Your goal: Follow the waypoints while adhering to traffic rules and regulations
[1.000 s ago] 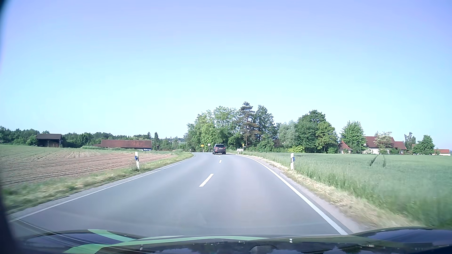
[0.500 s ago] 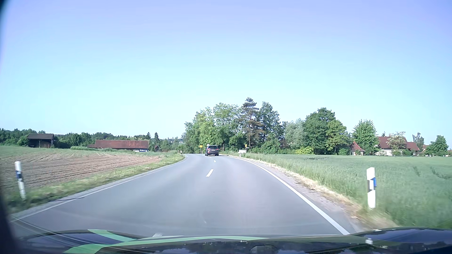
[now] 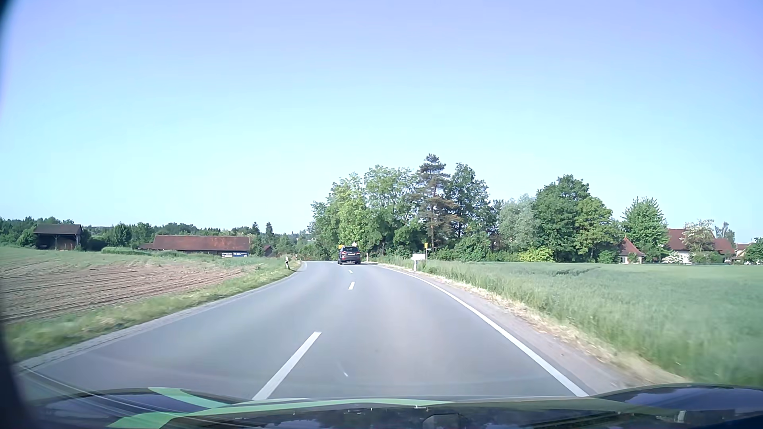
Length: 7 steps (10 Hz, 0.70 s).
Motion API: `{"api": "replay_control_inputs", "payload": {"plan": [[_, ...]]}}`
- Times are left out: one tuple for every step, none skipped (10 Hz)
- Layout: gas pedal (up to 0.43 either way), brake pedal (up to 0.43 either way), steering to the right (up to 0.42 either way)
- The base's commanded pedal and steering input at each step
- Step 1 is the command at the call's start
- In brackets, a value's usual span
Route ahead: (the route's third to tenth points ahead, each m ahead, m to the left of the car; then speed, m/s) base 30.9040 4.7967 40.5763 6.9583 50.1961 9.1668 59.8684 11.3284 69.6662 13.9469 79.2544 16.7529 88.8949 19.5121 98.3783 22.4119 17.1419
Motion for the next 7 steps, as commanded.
{"api": "replay_control_inputs", "payload": {"plan": [[0.000, 0.000, -0.022], [0.000, 0.000, -0.024], [0.000, 0.000, -0.023], [0.000, 0.000, -0.024], [0.000, 0.000, -0.024], [0.000, 0.000, -0.026], [0.000, 0.000, -0.027]]}}
